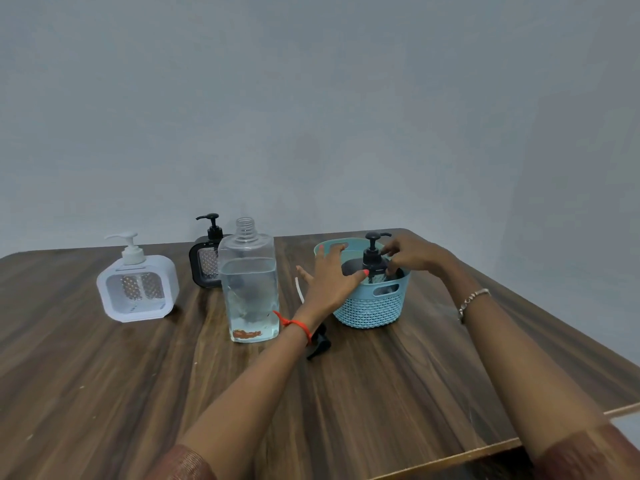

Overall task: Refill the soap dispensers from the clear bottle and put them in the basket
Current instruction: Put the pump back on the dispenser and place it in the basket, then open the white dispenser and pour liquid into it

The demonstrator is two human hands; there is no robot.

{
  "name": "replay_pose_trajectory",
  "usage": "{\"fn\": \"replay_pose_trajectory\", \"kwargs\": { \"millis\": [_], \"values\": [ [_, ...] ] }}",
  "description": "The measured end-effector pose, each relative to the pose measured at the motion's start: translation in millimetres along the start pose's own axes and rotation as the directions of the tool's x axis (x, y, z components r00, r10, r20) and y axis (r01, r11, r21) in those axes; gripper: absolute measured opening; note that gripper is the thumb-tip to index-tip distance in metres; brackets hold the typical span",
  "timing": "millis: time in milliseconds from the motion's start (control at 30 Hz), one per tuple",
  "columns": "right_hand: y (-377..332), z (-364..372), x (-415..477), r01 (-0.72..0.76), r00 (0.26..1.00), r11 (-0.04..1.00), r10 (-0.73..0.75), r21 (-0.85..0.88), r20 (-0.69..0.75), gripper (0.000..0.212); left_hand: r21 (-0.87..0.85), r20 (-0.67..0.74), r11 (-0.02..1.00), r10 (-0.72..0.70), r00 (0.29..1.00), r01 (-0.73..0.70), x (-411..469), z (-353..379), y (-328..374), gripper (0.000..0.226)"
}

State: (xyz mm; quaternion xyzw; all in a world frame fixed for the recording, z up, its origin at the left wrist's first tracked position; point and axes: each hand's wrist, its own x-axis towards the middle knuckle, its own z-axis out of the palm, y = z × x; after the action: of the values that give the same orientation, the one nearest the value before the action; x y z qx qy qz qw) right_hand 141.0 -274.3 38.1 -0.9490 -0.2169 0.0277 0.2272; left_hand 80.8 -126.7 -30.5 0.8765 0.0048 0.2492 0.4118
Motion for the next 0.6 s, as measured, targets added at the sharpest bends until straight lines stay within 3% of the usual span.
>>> {"fn": "replay_pose_trajectory", "kwargs": {
  "millis": [133, 300, 433, 600],
  "values": [
    [-24, -7, -9, -0.107, 0.989, 0.993, 0.102, -0.048, -0.106, 0.013, -0.105, -0.086, 0.986, 0.121, 0.989, -0.130, -4, -23, 6, 0.041],
    [-79, -8, -31, -0.131, 0.906, 0.989, 0.095, -0.061, -0.412, 0.016, -0.139, -0.233, 0.946, 0.256, 0.938, -0.293, -18, -74, 14, 0.023],
    [-132, 7, -41, 0.103, 0.827, 0.995, -0.078, 0.013, -0.556, 0.021, -0.129, -0.403, 0.920, 0.293, 0.867, -0.371, -35, -121, 2, 0.015],
    [-200, 50, -35, 0.491, 0.721, 0.865, -0.337, 0.103, -0.605, 0.026, -0.098, -0.598, 0.936, 0.215, 0.772, -0.337, -59, -177, -34, 0.016]
  ]
}}
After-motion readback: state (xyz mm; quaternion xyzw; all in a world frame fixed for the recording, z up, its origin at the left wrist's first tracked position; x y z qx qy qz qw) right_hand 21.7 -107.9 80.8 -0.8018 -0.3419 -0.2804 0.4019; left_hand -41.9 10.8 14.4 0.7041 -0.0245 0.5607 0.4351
